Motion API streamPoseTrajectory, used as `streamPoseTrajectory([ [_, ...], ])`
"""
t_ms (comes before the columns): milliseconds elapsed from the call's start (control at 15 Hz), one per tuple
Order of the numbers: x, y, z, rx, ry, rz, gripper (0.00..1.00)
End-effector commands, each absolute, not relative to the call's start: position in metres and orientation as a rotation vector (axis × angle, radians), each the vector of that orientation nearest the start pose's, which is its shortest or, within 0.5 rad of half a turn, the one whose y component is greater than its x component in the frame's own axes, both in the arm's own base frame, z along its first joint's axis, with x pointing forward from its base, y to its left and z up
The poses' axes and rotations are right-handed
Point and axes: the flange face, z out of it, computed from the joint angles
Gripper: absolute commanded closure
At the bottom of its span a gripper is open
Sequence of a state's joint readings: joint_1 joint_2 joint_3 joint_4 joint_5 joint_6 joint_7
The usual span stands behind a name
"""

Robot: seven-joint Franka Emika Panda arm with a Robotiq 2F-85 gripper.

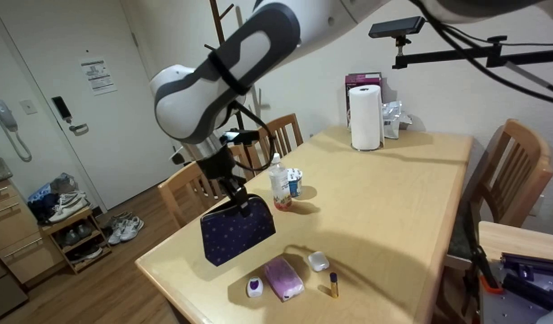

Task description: Pick up the small bag from the table and put it in the bag on the chair.

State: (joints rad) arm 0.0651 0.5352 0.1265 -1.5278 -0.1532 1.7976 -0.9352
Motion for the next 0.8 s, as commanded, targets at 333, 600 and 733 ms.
streamPoseTrajectory([
  [333, 0.674, 0.133, 0.315, -2.466, -1.890, 0.484, 0.99],
  [600, 0.680, 0.143, 0.305, -2.333, -2.058, 0.492, 0.99],
  [733, 0.681, 0.151, 0.297, -2.234, -2.119, 0.499, 0.99],
])
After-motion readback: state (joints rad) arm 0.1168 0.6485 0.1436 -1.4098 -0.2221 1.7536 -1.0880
